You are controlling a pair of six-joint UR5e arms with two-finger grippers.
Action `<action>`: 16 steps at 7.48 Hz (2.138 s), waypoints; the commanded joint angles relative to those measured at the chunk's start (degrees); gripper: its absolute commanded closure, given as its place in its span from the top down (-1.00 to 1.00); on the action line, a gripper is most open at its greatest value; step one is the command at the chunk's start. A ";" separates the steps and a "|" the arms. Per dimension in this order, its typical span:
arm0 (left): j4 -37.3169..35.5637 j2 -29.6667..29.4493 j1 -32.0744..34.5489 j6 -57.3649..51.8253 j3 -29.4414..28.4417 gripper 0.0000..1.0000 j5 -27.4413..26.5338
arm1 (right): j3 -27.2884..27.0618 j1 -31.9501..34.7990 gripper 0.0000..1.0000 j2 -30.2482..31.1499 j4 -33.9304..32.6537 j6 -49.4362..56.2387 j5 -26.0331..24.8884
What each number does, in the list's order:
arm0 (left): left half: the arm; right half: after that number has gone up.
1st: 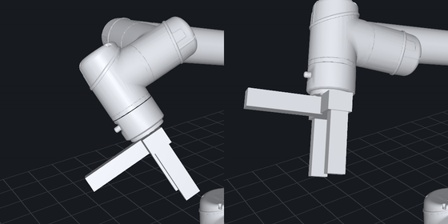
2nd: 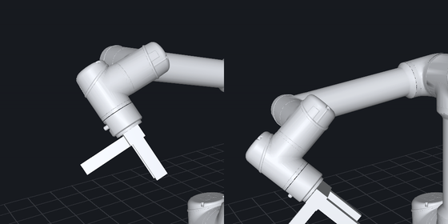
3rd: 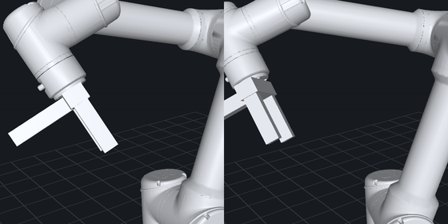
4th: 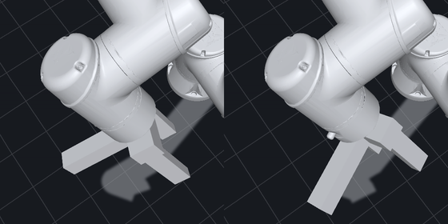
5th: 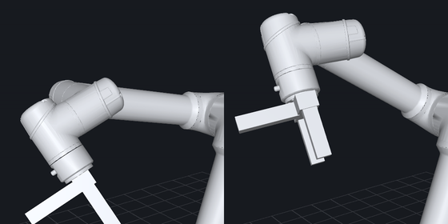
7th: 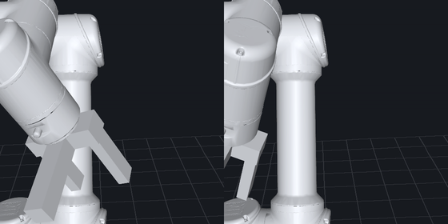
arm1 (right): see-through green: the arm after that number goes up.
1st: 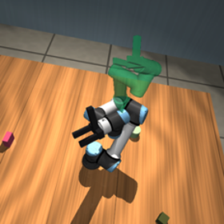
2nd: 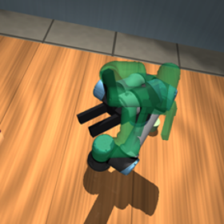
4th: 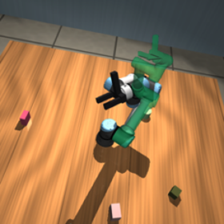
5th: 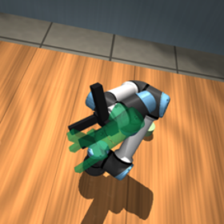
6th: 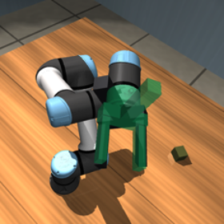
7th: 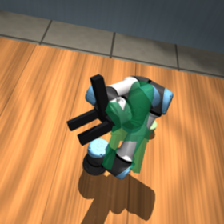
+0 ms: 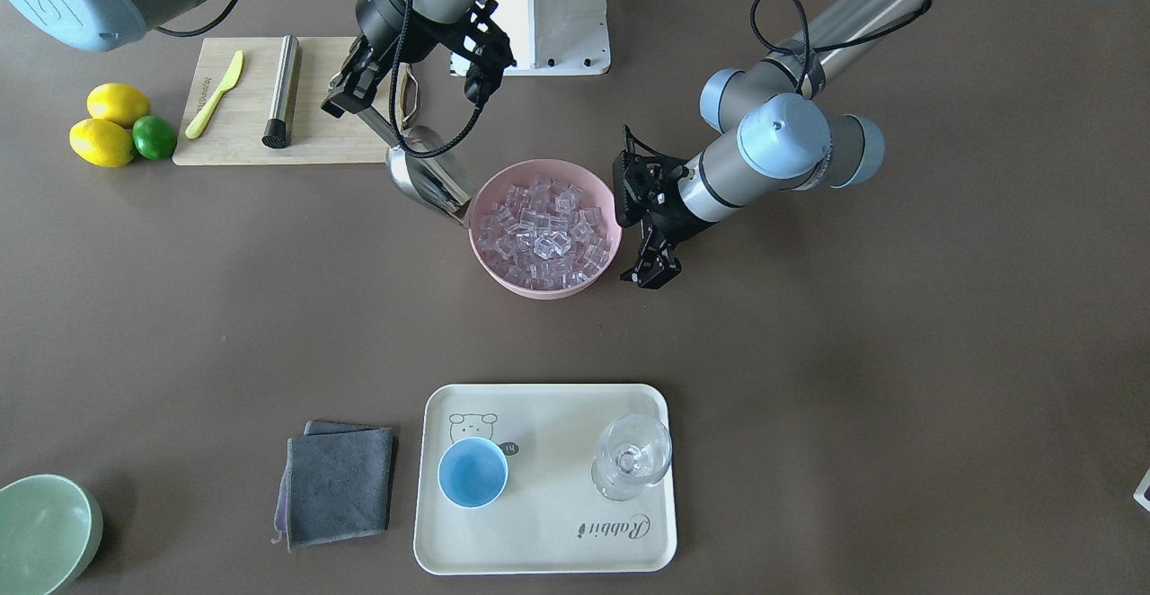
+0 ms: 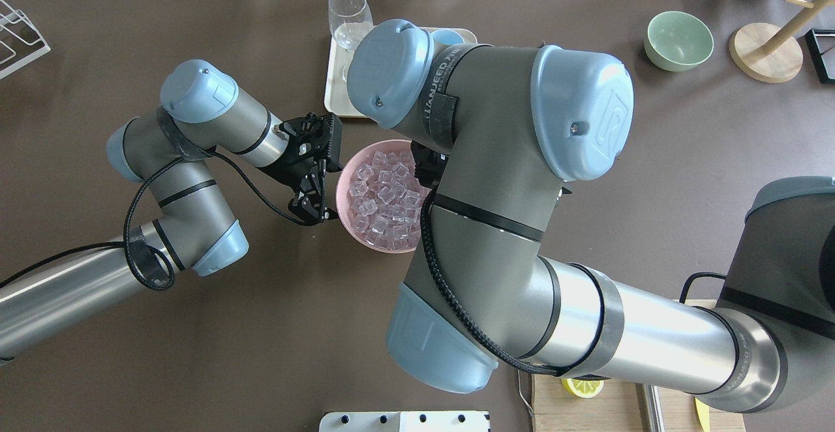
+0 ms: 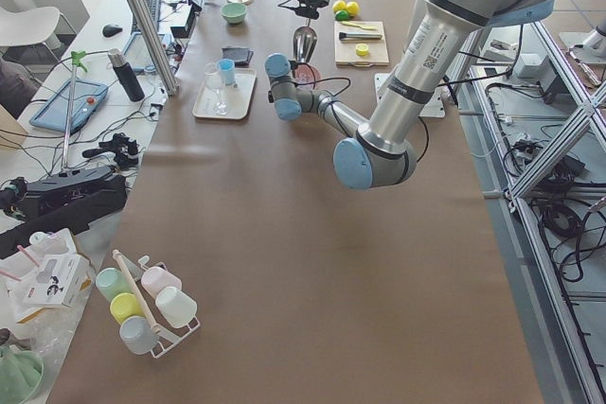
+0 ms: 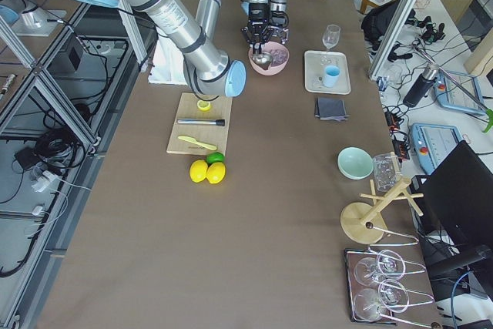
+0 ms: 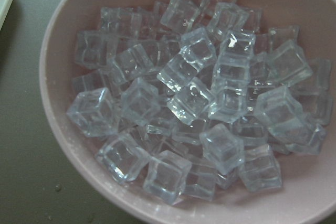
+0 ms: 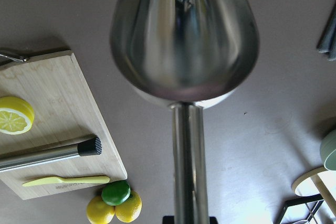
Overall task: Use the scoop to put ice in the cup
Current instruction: 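Lower the metal scoop with the right gripper into the pink bowl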
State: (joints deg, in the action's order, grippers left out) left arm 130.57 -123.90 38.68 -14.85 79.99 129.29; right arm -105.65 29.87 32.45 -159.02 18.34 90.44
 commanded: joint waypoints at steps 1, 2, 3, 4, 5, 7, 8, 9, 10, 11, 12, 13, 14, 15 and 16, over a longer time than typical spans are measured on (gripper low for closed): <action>0.03 0.06 -0.01 0.00 -0.01 0.99 0.00 | 4.55 0.02 -1.00 -3.08 0.55 2.65 -1.06; 0.03 0.06 -0.01 0.00 -0.01 0.98 0.00 | 5.18 0.02 -1.00 -3.36 2.20 2.66 -1.06; 0.03 0.06 -0.01 0.00 -0.01 0.98 0.00 | 7.71 -0.07 -1.00 -3.79 3.87 2.66 -1.06; 0.03 0.06 -0.01 0.00 -0.01 0.99 -0.09 | 9.31 -0.07 -1.00 -4.23 5.54 2.66 -1.06; 0.03 0.23 -0.01 -0.09 -0.01 0.99 0.00 | 8.63 -0.07 -1.00 -4.93 5.30 2.75 -0.97; 0.12 0.32 -0.01 -0.09 -0.01 0.99 0.00 | -3.80 0.10 -1.00 0.21 1.18 2.93 -2.28; 0.12 0.32 -0.01 -0.09 -0.01 0.98 0.00 | -6.30 0.19 -1.00 0.59 -0.84 3.02 -2.38; 0.12 0.41 -0.01 -0.09 -0.01 0.99 0.00 | -7.71 0.28 -1.00 0.16 -2.34 3.02 -2.38; 0.12 0.32 -0.01 -0.09 -0.01 0.99 0.00 | -7.64 0.28 -1.00 -0.28 -2.53 3.02 -2.38; 0.12 0.41 -0.01 -0.09 -0.01 0.98 0.00 | -5.64 0.19 -1.00 -1.85 -2.35 2.93 -2.29; 0.12 0.32 -0.01 -0.09 -0.01 0.98 0.00 | -3.27 0.28 -1.00 -3.17 -1.92 2.49 -2.20; 0.12 0.41 -0.01 -0.09 -0.01 0.99 0.00 | -2.20 0.28 -1.00 -3.79 -0.87 2.05 -2.03; 0.12 0.32 0.08 -0.09 -0.01 0.99 0.00 | -0.97 0.28 -1.00 -3.62 0.88 1.96 -2.03; 0.12 0.32 0.08 -0.09 -0.01 0.99 0.00 | 0.43 0.19 -1.00 -3.62 2.90 1.87 -1.85; 0.12 0.41 0.08 -0.09 -0.01 0.99 0.00 | 3.05 0.19 -1.00 -3.62 5.27 1.87 -1.68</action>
State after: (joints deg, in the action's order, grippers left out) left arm 130.70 -123.55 38.73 -14.94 79.98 129.29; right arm -106.25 30.11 28.89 -157.51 20.32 88.49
